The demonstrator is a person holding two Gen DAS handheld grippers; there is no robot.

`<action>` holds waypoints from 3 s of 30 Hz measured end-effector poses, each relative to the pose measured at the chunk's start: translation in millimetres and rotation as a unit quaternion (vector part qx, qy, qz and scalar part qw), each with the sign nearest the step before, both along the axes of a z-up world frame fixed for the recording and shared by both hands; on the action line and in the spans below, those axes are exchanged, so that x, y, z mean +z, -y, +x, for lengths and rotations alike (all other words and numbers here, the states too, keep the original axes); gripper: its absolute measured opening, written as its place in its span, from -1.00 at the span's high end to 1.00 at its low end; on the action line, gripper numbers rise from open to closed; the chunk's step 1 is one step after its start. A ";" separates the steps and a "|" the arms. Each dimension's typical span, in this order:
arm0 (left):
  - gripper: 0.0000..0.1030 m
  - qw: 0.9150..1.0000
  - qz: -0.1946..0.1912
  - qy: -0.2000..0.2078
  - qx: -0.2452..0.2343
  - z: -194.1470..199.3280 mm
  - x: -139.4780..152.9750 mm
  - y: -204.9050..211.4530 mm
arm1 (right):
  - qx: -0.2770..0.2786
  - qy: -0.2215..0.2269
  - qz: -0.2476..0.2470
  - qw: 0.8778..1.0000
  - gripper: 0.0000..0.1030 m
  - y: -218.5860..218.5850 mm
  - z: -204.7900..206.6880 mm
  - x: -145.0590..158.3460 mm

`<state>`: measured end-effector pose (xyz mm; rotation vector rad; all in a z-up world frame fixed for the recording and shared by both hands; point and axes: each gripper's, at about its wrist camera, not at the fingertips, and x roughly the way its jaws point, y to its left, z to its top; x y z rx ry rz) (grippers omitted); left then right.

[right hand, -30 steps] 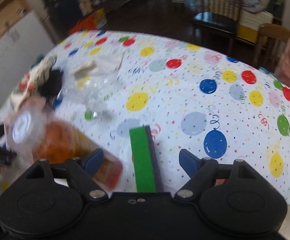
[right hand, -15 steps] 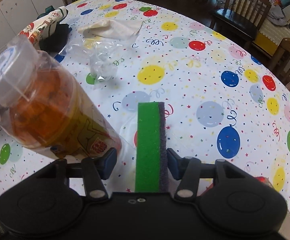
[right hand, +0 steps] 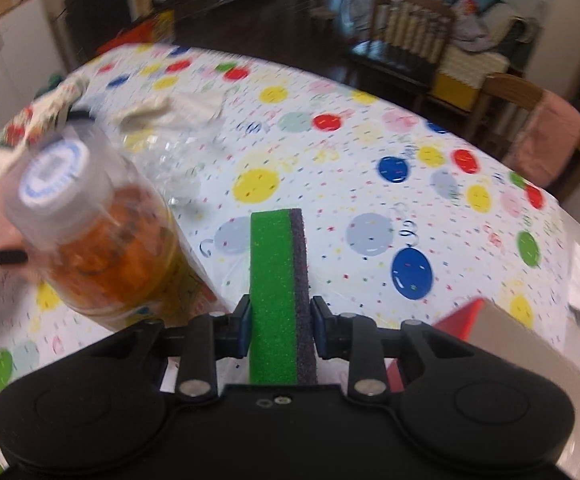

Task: Organize soft objects
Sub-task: 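Grasp the pink mesh puff with the left gripper while the right gripper grasps the green sponge, then carry the pink puff with the left gripper while the right gripper carries the green sponge over the box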

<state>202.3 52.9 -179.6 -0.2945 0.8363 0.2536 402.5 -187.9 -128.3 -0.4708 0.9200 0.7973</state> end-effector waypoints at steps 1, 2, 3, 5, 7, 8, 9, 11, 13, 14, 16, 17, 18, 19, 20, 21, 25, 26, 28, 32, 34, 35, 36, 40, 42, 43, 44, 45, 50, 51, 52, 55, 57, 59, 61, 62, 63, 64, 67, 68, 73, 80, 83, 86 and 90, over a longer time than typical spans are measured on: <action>0.42 1.000 -0.002 0.001 -0.003 -1.7 2.0 0.9 | -0.012 0.002 0.006 1.000 0.45 3.2 -3.0 3.8; 0.42 1.000 -0.004 0.002 -0.005 -3.4 4.1 1.9 | -0.024 0.005 0.011 1.000 0.45 6.6 -6.3 7.5; 0.42 1.000 -0.006 0.004 -0.008 -5.7 6.3 3.0 | -0.036 0.007 0.018 0.999 0.45 10.1 -10.0 11.5; 0.42 1.000 -0.010 0.007 -0.014 -10.4 11.2 5.3 | -0.058 0.009 0.034 0.998 0.45 17.8 -18.6 20.7; 0.42 1.000 -0.015 0.012 -0.021 -16.5 16.1 7.6 | -0.077 0.009 0.052 0.996 0.45 26.4 -28.7 30.0; 0.42 0.999 -0.018 0.016 -0.025 -20.1 18.6 8.8 | -0.084 0.011 0.059 0.995 0.45 30.4 -34.7 34.6; 0.42 0.999 -0.021 0.019 -0.029 -23.1 21.5 10.3 | -0.091 0.014 0.065 0.994 0.45 34.3 -41.3 39.1; 0.42 0.999 -0.024 0.027 -0.039 -28.8 27.0 13.6 | -0.105 0.018 0.078 0.991 0.45 41.6 -55.0 47.5; 0.43 0.998 -0.021 0.031 -0.049 -33.3 32.4 17.0 | -0.124 0.022 0.091 0.988 0.46 49.7 -69.6 55.4; 0.43 0.998 -0.020 0.032 -0.053 -35.1 35.0 18.5 | -0.134 0.022 0.099 0.986 0.46 53.8 -76.6 59.3; 0.43 0.997 -0.024 0.037 -0.064 -39.3 41.2 20.2 | -0.153 0.020 0.112 0.982 0.46 62.0 -90.5 65.9; 0.43 0.996 -0.025 0.040 -0.069 -41.3 44.8 21.6 | -0.161 0.019 0.118 0.980 0.46 65.5 -96.9 68.7; 0.43 0.996 -0.026 0.043 -0.076 -43.2 48.9 23.2 | -0.168 0.021 0.123 0.978 0.46 68.9 -103.6 71.7; 0.43 0.995 -0.027 0.047 -0.084 -43.4 53.4 25.9 | -0.174 0.021 0.127 0.976 0.46 71.8 -109.7 74.6; 0.43 0.994 -0.029 0.051 -0.091 -44.9 57.9 27.8 | -0.180 0.019 0.134 0.974 0.46 74.8 -116.0 77.3; 0.43 0.993 -0.031 0.055 -0.098 -46.0 62.4 29.7 | -0.185 0.018 0.140 0.972 0.46 77.8 -122.0 80.3; 0.43 0.988 -0.042 0.072 -0.131 -48.6 81.5 39.2 | -0.204 0.030 0.154 0.966 0.46 86.4 -146.1 92.3; 0.43 0.987 -0.043 0.074 -0.139 -48.2 86.3 43.3 | -0.208 0.032 0.156 0.965 0.46 89.0 -150.8 95.1; 0.43 0.983 -0.047 0.080 -0.155 -47.7 95.7 50.0 | -0.215 0.037 0.163 0.962 0.46 94.3 -159.2 100.3; 0.43 0.977 -0.045 0.092 -0.185 -46.5 112.5 66.4 | -0.224 0.046 0.175 0.958 0.46 105.7 -170.1 106.1; 0.43 0.975 -0.044 0.096 -0.196 -43.7 119.4 75.4 | -0.229 0.046 0.183 0.955 0.46 112.3 -172.4 106.6; 0.43 0.974 -0.044 0.096 -0.201 -41.5 122.5 80.5 | -0.232 0.044 0.188 0.953 0.46 116.1 -172.6 106.2; 0.43 0.973 -0.044 0.096 -0.206 -38.5 125.5 85.9 | -0.234 0.043 0.191 0.952 0.46 120.1 -171.3 105.9; 0.43 0.969 -0.041 0.094 -0.224 -22.1 134.6 113.3 | -0.247 0.041 0.201 0.947 0.46 142.5 -163.2 106.1; 0.42 0.967 -0.038 0.096 -0.233 -11.8 139.1 129.8 | -0.252 0.046 0.199 0.946 0.46 158.0 -158.2 107.3; 0.42 0.966 -0.036 0.097 -0.237 -6.8 141.7 138.8 | -0.254 0.049 0.198 0.945 0.46 166.0 -155.5 109.1; 0.42 0.965 -0.036 0.098 -0.241 -1.9 144.5 147.1 | -0.256 0.050 0.199 0.945 0.46 173.5 -152.5 110.3; 0.43 0.964 -0.036 0.099 -0.246 3.2 146.6 155.5 | -0.259 0.052 0.200 0.943 0.46 181.1 -148.5 111.0; 0.42 0.961 -0.029 0.092 -0.260 26.2 148.4 194.4 | -0.272 0.059 0.200 0.940 0.45 214.7 -130.6 110.6; 0.42 0.960 -0.029 0.088 -0.264 30.6 147.1 202.1 | -0.274 0.061 0.199 0.939 0.45 220.8 -127.3 109.5; 0.42 0.960 -0.027 0.085 -0.267 35.0 145.9 209.7 | -0.276 0.062 0.197 0.939 0.45 227.4 -124.0 108.4; 0.42 0.958 -0.020 0.075 -0.275 47.1 142.3 231.4 | -0.284 0.062 0.194 0.937 0.45 247.8 -113.9 104.8; 0.43 0.958 -0.017 0.067 -0.279 55.1 140.1 244.4 | -0.290 0.061 0.192 0.936 0.45 261.2 -106.9 102.5; 0.42 0.957 -0.015 0.060 -0.284 63.3 137.8 257.5 | -0.296 0.061 0.188 0.935 0.45 272.2 -100.7 98.7; 0.42 0.956 -0.016 0.049 -0.288 72.4 134.2 270.1 | -0.301 0.059 0.181 0.934 0.45 282.0 -94.9 93.5; 0.42 0.955 -0.017 0.042 -0.293 77.4 131.9 276.3 | -0.304 0.057 0.178 0.934 0.45 286.6 -92.5 90.8; 0.42 0.955 -0.017 0.036 -0.296 81.9 130.1 282.2 | -0.307 0.056 0.174 0.934 0.45 291.5 -90.0 88.0; 0.42 0.954 -0.015 0.029 -0.297 87.0 128.4 287.8 | -0.310 0.056 0.170 0.934 0.45 295.0 -87.4 85.1; 0.42 0.952 -0.010 0.014 -0.306 99.8 122.8 306.3 | -0.316 0.054 0.158 0.934 0.45 304.1 -81.8 77.0; 0.42 0.951 -0.007 0.009 -0.308 104.4 120.3 311.5 | -0.317 0.054 0.155 0.934 0.45 307.2 -77.0 75.5; 0.42 0.950 -0.001 -0.028 -0.310 129.2 102.2 332.9 | -0.316 0.056 0.127 0.938 0.45 306.4 -67.1 61.6; 0.42 0.947 0.019 -0.072 -0.311 160.9 79.6 353.4 | -0.305 0.050 0.092 0.947 0.45 304.4 -49.8 38.6; 0.42 0.946 0.016 -0.088 -0.310 170.3 70.9 357.9 | -0.296 0.051 0.079 0.951 0.45 300.5 -46.6 33.0; 0.42 0.944 0.017 -0.102 -0.313 176.0 63.2 363.0 | -0.290 0.047 0.073 0.953 0.45 296.6 -44.7 28.2; 0.42 0.943 0.021 -0.120 -0.311 181.9 51.5 366.0 | -0.286 0.048 0.064 0.955 0.44 292.1 -44.0 23.4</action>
